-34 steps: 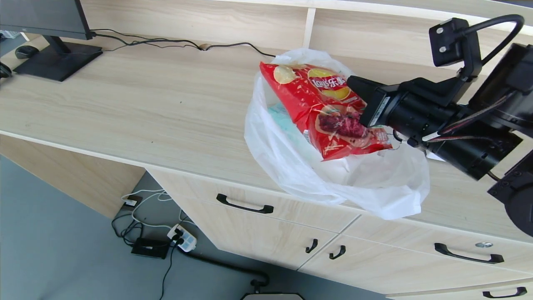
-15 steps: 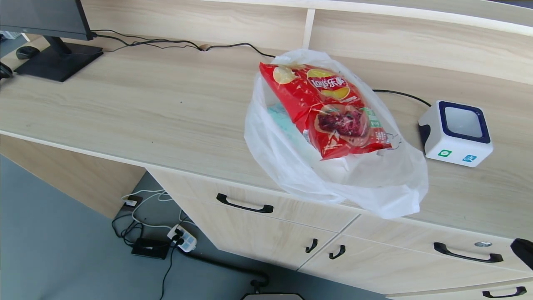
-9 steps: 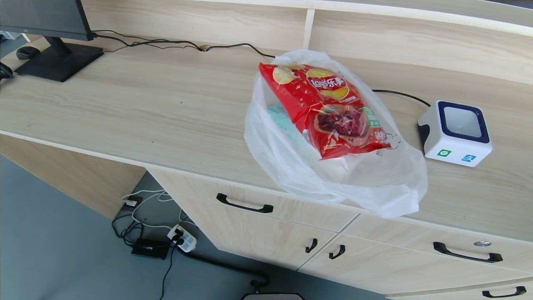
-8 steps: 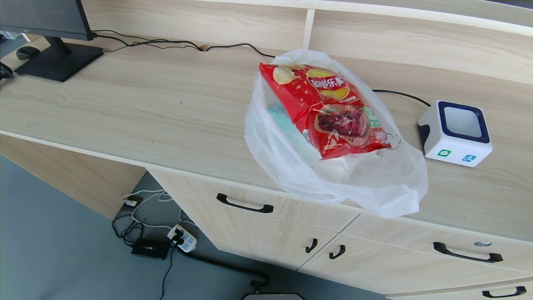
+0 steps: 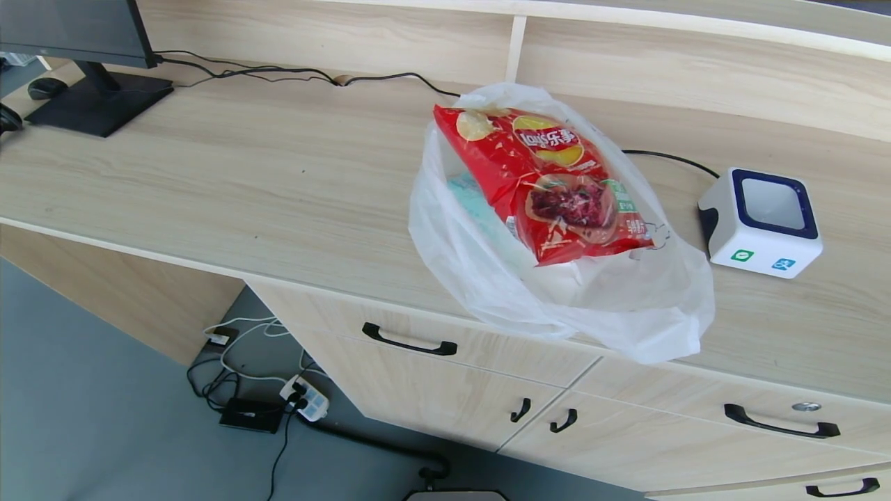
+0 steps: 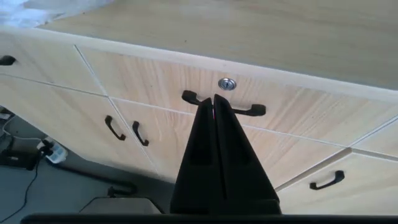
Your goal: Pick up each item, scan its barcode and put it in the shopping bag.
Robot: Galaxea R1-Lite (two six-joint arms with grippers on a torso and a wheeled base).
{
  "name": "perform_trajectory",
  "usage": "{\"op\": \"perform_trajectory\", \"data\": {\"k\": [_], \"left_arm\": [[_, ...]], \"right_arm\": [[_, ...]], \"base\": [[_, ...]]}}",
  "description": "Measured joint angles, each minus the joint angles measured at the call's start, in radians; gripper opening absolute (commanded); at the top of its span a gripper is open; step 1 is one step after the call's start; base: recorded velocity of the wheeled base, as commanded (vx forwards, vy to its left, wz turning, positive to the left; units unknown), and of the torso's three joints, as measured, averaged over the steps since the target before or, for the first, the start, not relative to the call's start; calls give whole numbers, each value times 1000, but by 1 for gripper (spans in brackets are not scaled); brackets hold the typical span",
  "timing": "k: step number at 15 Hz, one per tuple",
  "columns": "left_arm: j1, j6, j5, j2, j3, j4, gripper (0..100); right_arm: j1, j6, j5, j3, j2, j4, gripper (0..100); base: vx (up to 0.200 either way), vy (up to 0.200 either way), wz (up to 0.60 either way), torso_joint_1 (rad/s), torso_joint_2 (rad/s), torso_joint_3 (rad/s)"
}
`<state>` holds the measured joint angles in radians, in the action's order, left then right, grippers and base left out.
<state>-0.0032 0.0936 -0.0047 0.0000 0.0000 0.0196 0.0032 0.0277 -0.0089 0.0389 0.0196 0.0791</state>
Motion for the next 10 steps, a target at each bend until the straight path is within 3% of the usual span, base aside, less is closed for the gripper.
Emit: {"op": "perform_trajectory", "data": {"k": [5, 7, 10], "left_arm": [[0, -14, 0, 0, 0, 1, 100], [1, -35, 0, 0, 0, 1, 100], [0, -55, 0, 0, 0, 0, 100]], "right_arm": [[-1, 16, 65, -36, -20, -32, 0], [-1, -17, 62, -37, -21, -31, 0], [0, 39, 40, -38, -21, -40, 0]], "base": [[0, 0, 0, 0, 0, 0], [0, 0, 0, 0, 0, 0], [0, 0, 0, 0, 0, 0]]}}
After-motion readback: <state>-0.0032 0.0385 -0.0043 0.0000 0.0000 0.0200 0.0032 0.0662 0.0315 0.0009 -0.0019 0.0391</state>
